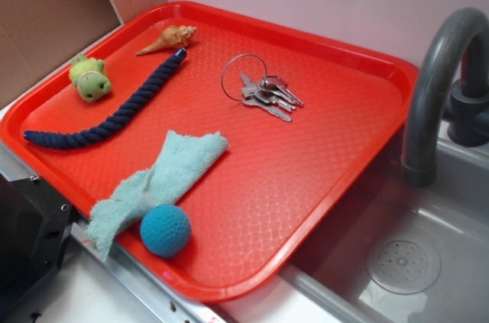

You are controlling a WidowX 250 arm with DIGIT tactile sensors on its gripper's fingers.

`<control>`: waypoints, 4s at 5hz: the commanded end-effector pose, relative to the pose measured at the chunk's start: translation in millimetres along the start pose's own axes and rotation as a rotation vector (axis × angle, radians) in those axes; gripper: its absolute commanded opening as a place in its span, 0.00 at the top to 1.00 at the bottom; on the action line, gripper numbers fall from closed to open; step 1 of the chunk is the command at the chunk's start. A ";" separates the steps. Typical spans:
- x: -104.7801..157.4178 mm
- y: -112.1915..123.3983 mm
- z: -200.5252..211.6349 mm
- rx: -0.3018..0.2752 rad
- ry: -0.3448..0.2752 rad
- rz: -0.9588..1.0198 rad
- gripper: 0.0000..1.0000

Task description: Grab the green animal.

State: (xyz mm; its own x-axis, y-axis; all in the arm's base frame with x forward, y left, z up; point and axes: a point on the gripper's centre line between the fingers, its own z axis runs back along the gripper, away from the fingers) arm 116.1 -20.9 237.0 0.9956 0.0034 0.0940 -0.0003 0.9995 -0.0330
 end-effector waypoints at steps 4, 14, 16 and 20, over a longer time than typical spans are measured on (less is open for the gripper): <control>41.1 63.9 -39.2 0.057 -0.129 0.742 0.00; 41.6 166.8 -216.0 0.445 -0.349 1.257 0.00; 38.4 160.5 -219.6 0.428 -0.356 1.256 1.00; 74.7 134.3 -118.4 0.189 -0.127 0.810 1.00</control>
State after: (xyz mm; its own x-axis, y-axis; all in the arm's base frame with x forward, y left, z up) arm 202.0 96.1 105.2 0.6693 0.7222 0.1745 -0.7384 0.6726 0.0483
